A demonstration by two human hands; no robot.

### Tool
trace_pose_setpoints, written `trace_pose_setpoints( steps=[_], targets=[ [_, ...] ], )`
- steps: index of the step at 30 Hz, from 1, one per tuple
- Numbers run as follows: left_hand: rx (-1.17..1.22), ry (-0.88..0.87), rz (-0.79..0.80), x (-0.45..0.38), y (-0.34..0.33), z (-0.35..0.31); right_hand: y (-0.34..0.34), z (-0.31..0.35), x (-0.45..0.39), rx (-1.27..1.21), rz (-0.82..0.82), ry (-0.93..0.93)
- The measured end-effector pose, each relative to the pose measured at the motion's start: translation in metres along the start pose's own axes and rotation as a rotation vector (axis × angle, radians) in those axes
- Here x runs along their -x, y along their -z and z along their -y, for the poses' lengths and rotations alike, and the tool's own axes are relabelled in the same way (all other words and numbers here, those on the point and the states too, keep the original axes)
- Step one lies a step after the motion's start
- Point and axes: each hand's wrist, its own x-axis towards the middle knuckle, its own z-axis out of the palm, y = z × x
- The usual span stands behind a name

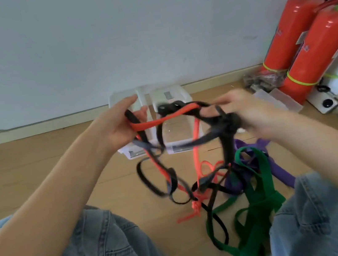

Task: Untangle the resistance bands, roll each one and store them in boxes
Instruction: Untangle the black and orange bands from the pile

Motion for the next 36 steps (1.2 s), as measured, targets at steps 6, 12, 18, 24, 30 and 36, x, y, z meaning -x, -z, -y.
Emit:
trace_pose_setpoints(
  steps=[6,12,18,24,30,36],
  targets=[
    [-0.546,0.238,0.143,-0.006,0.034,0.011,0.021,0.006,0.000,-0.173,-0.091,0.019],
    [-0.689,0.221,0.151,-0.009,0.049,-0.006,0.010,0.005,-0.003,0.231,-0.248,0.047],
    [-0.799,0.269,0.191,-0.008,0.050,0.011,0.017,-0.002,-0.007,0.382,-0.327,-0.050],
    [-1.384,-0.204,0.266,0.001,0.020,0.030,0.007,0.008,0.003,-0.040,0.222,-0.064],
    [-1.217,-0.386,0.482,-0.001,-0.009,0.058,0.023,0.015,-0.002,-0.305,0.317,0.004],
    [-1.637,-0.783,0.246,0.004,0.002,0.045,0.029,0.000,-0.005,0.322,0.025,-0.237]
  ],
)
